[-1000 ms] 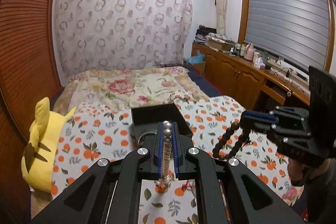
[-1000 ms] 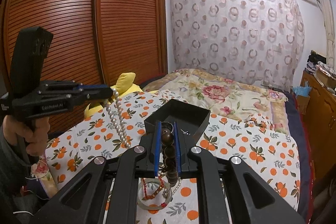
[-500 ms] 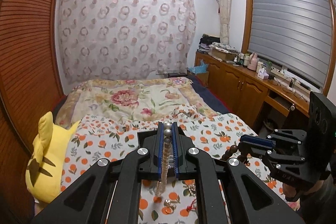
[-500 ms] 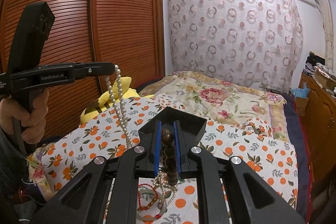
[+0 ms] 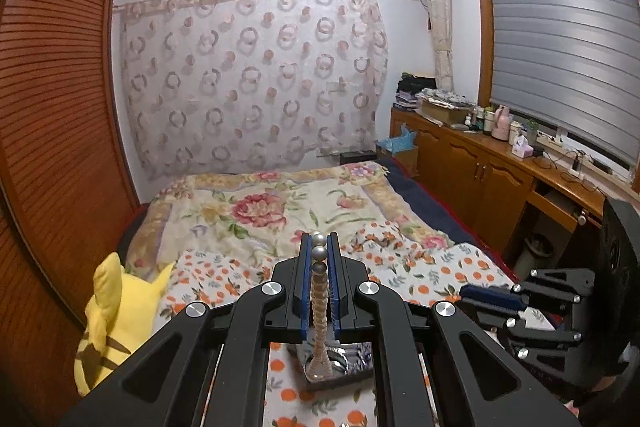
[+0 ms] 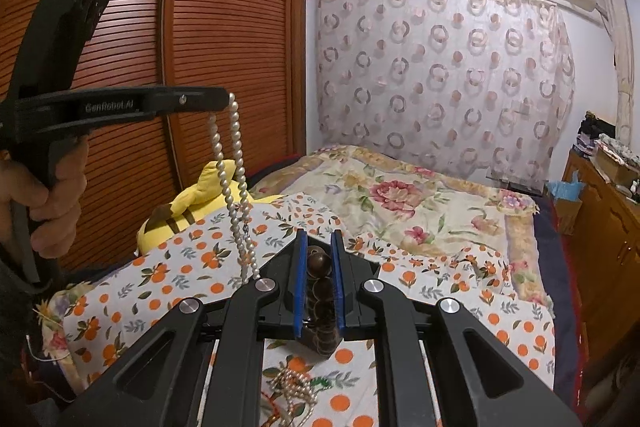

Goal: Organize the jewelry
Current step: 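Carry pearls in left tool toward the box while right tool drops the bracelet inside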

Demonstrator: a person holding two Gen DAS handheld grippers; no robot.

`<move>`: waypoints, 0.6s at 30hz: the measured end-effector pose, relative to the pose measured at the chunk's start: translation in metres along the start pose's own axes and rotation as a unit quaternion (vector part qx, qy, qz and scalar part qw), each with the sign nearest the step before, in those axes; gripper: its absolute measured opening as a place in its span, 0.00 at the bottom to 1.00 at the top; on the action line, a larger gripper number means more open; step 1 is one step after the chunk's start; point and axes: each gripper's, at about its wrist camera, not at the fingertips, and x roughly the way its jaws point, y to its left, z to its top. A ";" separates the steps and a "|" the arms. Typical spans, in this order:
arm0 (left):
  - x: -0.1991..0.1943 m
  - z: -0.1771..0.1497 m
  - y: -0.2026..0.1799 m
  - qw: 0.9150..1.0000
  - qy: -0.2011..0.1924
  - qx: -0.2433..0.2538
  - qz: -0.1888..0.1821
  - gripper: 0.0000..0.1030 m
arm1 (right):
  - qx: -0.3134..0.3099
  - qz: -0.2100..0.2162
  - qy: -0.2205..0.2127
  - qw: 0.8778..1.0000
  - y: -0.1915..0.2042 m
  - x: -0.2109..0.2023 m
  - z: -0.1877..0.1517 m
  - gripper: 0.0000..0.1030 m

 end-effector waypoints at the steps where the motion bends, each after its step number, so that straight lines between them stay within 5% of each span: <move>1: 0.003 0.003 0.000 1.000 0.001 -0.002 -0.002 0.06 | 0.000 0.000 0.000 1.000 -0.001 0.002 0.001 0.13; 7: 0.037 0.000 0.006 1.000 0.025 -0.017 -0.008 0.06 | 0.012 0.001 0.001 1.000 -0.010 0.022 0.007 0.13; 18: 0.091 -0.066 0.025 0.994 0.098 -0.045 -0.025 0.06 | 0.027 0.011 0.036 0.999 -0.022 0.076 -0.005 0.13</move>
